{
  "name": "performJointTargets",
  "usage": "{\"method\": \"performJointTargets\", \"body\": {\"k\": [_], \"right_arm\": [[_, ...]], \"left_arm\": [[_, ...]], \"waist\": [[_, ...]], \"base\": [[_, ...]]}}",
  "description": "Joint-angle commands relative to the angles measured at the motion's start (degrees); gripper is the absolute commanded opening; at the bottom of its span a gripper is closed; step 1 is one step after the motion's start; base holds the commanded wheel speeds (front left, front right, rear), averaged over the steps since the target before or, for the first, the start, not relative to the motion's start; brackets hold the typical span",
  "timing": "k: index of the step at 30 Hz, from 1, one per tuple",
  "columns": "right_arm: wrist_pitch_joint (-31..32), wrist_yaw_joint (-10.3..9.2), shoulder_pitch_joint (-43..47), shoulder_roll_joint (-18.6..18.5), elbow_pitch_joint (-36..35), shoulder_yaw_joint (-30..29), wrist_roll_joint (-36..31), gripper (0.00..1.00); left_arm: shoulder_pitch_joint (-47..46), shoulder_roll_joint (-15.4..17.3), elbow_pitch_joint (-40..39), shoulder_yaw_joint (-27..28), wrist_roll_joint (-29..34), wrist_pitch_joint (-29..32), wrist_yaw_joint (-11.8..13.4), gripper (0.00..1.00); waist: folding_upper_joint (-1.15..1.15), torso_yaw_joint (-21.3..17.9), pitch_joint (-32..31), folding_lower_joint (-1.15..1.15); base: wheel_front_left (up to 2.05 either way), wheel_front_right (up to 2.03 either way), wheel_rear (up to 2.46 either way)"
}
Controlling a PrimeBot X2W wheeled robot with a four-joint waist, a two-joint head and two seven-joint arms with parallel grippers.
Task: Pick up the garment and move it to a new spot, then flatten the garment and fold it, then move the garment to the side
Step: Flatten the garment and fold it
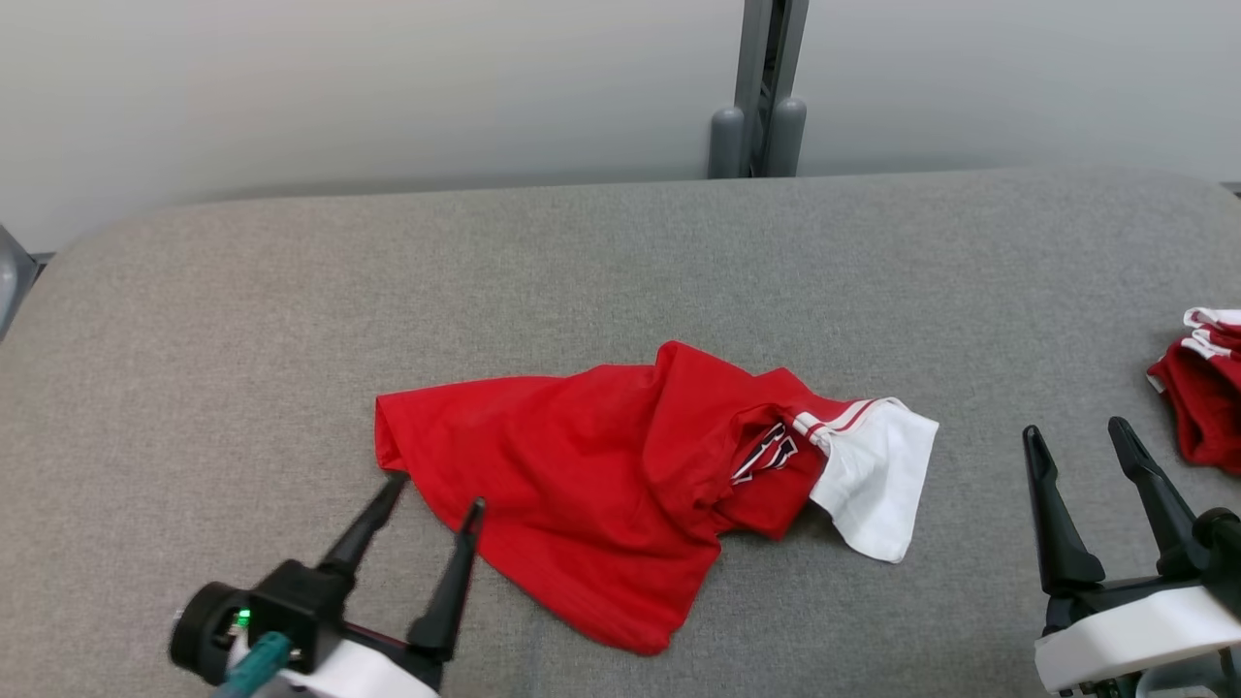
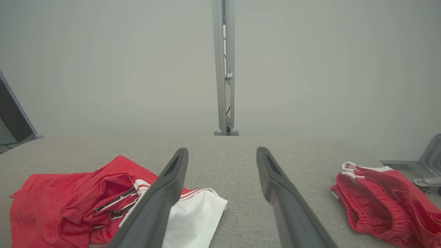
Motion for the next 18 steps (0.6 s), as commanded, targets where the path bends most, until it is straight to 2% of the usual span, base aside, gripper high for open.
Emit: {"method": "performJointTargets", "body": {"k": [1, 12, 18], "right_arm": [[0.0, -0.02, -0.5, -0.3, -0.4, 0.1, -0.3, 1.00], [-0.6, -0.02, -3.6, -0.3, 0.8, 1.1, -0.3, 1.00], [-1.1, -0.02, -5.2, -0.3, 2.0, 1.8, 0.0, 1.00]], "left_arm": [[-1.2, -0.2, 0.8, -0.9, 0.1, 0.5, -0.7, 1.00], [-5.5, -5.2, 9.2, -13.3, 0.8, 6.8, -8.8, 1.00], [-7.1, -6.6, 14.2, -16.4, 1.2, 8.4, -10.3, 1.00]], "waist": [[0.00, -0.2, 1.1, 0.00], [0.00, -2.5, 7.2, 0.00], [0.00, -3.5, 9.8, 0.00]], "base": [[0.00, 0.00, 0.00], [0.00, 0.00, 0.00], [0.00, 0.00, 0.00]]}}
